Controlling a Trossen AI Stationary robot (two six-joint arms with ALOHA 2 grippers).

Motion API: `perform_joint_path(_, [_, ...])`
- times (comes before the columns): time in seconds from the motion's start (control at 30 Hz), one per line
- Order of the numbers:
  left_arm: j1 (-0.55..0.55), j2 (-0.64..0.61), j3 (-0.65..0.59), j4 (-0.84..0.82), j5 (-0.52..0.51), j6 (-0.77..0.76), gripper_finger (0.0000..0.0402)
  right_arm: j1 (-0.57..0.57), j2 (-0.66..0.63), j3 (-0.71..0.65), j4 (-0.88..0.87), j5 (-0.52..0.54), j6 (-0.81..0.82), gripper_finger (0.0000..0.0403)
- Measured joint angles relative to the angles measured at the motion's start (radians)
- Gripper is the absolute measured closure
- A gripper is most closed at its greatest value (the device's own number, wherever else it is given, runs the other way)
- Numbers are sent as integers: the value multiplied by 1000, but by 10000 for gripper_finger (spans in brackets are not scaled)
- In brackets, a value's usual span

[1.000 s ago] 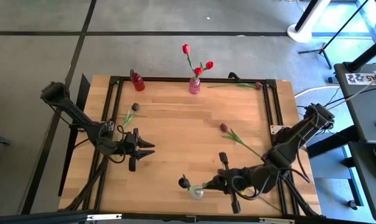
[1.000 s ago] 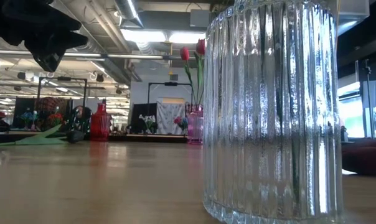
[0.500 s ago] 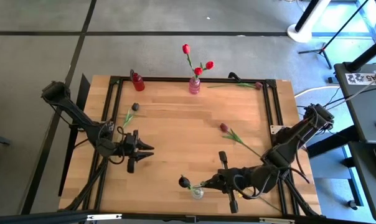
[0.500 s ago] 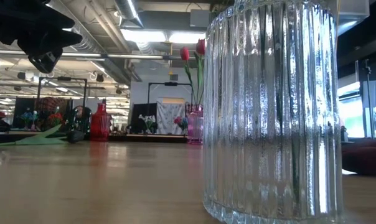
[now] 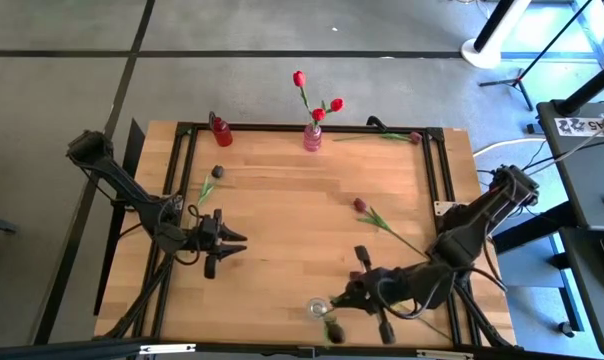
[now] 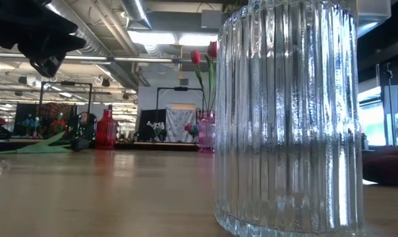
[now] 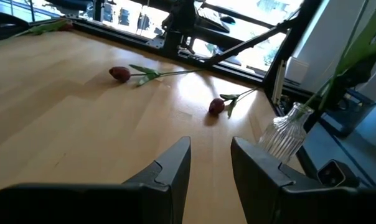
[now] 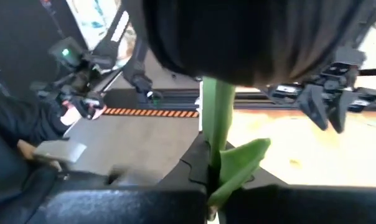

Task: Sort flowers into vase by color
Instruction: Put the right black flower into the transparent flower vase

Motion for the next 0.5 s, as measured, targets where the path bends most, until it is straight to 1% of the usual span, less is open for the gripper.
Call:
perform_joint_path(0.1, [13,0,0,-13,-5,-7,289,0,4,0,-18,21,17,402])
perform_joint_path(0.2, [55,-10,0,-28,-6,7,289,0,12,0,-20,27,22,402])
perform_joint_path(0.37, [145,-69,0,-64,93,21,289,-15,10,0,-17,42,14,402])
perform_joint_path(0.5, [192,-142,0,-146,127,32,289,-36,-7,2,-20,39,14,402])
